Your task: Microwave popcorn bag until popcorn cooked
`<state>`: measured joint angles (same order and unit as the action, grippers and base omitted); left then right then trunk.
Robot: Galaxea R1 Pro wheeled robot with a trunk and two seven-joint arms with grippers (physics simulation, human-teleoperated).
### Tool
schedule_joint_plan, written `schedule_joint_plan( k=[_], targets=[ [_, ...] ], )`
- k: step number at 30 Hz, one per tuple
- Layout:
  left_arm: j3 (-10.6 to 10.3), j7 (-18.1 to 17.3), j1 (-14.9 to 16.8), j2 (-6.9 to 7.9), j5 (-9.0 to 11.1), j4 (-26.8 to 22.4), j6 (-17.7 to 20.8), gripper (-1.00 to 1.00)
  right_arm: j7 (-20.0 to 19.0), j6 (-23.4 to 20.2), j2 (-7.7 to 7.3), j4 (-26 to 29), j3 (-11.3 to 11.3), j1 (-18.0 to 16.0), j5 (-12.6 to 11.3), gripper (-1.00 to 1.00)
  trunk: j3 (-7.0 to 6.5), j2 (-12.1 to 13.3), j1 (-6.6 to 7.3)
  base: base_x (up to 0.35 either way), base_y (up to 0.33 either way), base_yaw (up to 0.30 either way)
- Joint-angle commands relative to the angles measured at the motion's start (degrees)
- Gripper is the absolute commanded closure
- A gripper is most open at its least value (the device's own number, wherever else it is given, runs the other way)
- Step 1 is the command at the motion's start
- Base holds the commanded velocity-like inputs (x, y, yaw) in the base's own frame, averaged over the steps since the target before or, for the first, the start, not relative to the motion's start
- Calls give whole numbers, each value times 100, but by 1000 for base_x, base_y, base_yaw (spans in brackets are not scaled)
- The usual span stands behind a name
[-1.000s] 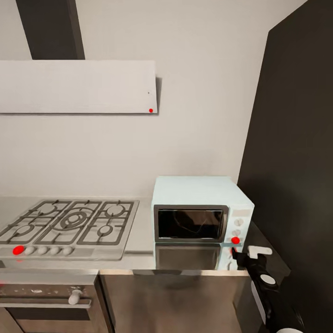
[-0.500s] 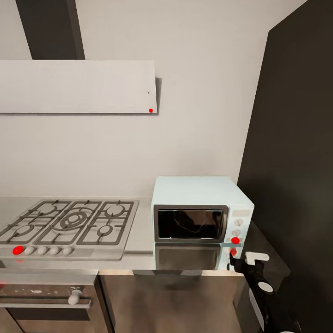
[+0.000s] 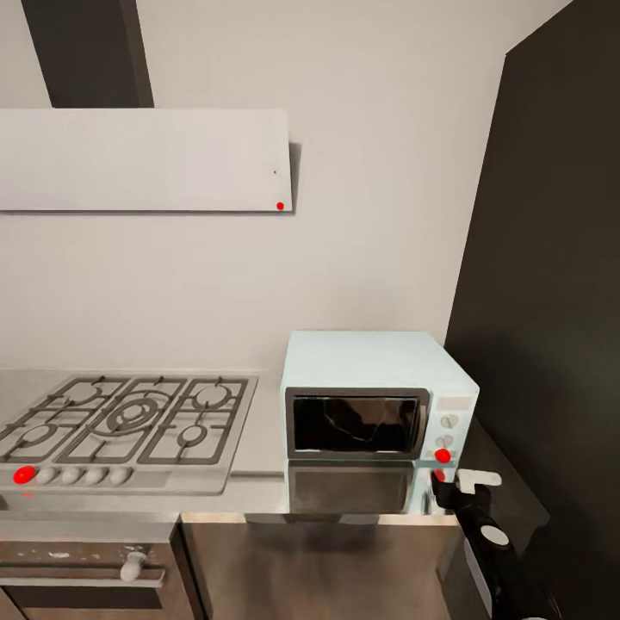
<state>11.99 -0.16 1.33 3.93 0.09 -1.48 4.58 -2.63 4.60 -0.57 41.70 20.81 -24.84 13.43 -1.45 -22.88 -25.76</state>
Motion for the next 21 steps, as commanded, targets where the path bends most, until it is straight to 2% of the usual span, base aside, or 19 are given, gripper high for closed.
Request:
schedule_joint_plan(
  k=[1,12,17,21],
  targets=[
    [31,-2,-1,1,1,-10,34,-100,-28,23,4,-4,28,-4,55,100,2,-4,-2,15,0,0],
    [31,-2,-1,1,0,-10,34,-100,-28,23,4,-4,28,-6,48,100,2,-4,-2,2,0,0],
    [31,-2,-1,0,0,-10,34,-100,-28,23,4,-4,28,-6,46,100,2,-4,-2,191,0,0],
    [31,-2,-1,-2,3,-10,36,-100,-28,23,4,-4,28,-6,46,100,2,-4,-2,45,0,0]
  ],
)
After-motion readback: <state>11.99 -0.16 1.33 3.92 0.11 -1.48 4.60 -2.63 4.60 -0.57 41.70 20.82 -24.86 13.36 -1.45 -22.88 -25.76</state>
